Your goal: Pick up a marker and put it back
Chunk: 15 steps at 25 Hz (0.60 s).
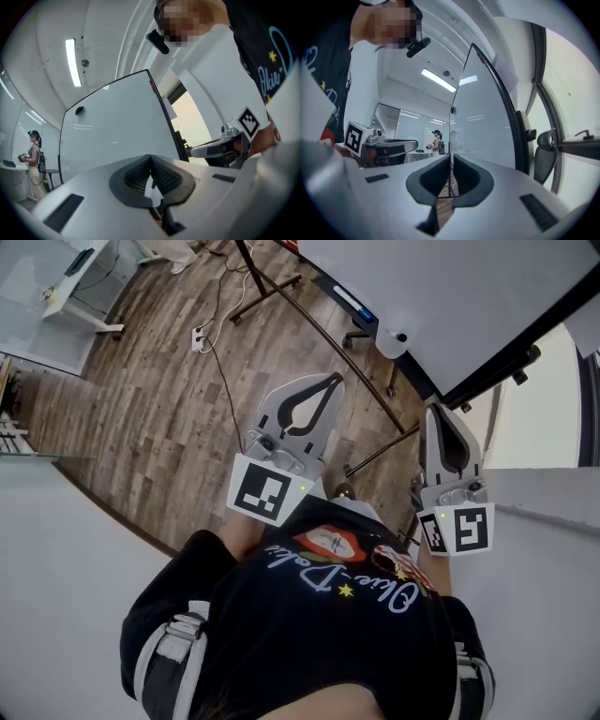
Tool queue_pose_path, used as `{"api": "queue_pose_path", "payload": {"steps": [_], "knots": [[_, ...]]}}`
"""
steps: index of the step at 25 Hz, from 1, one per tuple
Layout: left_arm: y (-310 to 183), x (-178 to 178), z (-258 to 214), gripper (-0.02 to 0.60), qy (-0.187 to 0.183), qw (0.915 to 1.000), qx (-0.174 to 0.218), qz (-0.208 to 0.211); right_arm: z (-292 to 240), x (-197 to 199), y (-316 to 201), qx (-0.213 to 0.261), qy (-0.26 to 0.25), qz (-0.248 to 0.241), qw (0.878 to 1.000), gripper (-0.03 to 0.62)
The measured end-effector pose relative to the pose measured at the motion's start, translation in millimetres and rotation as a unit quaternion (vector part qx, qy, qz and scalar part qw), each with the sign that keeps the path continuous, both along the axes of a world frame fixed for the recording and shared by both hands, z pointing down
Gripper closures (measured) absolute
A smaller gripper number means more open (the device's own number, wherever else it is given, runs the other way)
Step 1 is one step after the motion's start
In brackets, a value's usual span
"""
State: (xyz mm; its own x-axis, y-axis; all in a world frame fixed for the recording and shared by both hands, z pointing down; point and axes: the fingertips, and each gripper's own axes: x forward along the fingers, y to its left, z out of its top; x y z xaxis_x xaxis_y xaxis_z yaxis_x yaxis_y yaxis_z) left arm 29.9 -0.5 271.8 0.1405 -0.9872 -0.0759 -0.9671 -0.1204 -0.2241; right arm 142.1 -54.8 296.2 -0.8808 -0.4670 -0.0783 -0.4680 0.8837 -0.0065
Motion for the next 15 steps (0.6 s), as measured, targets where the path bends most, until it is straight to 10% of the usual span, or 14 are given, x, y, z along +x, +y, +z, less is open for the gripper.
{"api": "queue_pose_path", "payload": {"steps": [15], "knots": [[-97.7,-23.7,-4.9,0.578,-0.025,0.9896,0.004,0.142,-1.5,-20.6,-62.3,-0.010,0.006,0.132,0.991,0.591]]}}
